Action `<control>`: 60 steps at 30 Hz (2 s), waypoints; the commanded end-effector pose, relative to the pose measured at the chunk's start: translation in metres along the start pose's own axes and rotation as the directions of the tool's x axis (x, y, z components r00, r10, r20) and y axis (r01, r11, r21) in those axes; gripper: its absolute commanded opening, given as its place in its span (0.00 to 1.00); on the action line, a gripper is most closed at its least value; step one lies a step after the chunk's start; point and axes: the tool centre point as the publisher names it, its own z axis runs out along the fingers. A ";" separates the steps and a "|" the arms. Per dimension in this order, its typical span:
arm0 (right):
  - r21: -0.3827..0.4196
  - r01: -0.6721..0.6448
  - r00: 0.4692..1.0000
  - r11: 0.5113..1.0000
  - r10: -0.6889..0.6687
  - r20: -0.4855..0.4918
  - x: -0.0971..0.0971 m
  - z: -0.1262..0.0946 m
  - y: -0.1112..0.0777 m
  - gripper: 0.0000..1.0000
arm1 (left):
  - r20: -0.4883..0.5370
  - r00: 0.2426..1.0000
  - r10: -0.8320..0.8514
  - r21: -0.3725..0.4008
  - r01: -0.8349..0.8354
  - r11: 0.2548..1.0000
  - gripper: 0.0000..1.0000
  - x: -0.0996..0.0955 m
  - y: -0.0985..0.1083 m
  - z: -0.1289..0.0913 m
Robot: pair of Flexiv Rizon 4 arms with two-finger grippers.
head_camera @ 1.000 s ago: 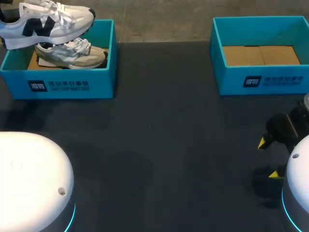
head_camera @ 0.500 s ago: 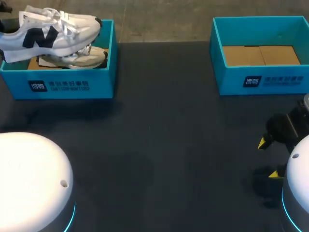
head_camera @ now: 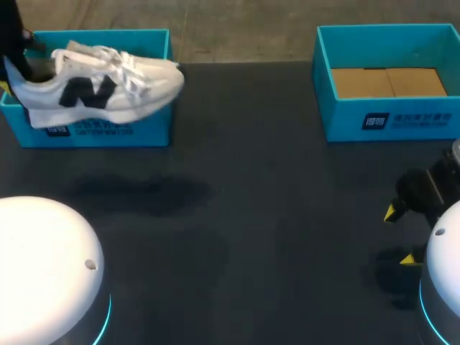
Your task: Take the shoe out of the shoebox, open the shoe tongue, remove and reinsert the insole, then place the shoe into the shoebox
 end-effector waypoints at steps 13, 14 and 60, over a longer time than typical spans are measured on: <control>0.003 0.000 1.000 1.000 0.000 0.003 0.002 0.001 0.000 1.00 | -0.031 0.999 0.024 -0.074 -0.026 0.997 0.00 -0.021 -0.021 0.009; 0.003 0.000 1.000 1.000 0.000 0.003 0.002 0.001 0.000 1.00 | -0.031 0.999 0.024 -0.074 -0.026 0.997 0.00 -0.021 -0.021 0.009; 0.003 0.000 1.000 1.000 0.000 0.003 0.002 0.001 0.000 1.00 | -0.134 0.982 0.134 0.028 -0.131 0.991 0.00 -0.228 -0.087 0.175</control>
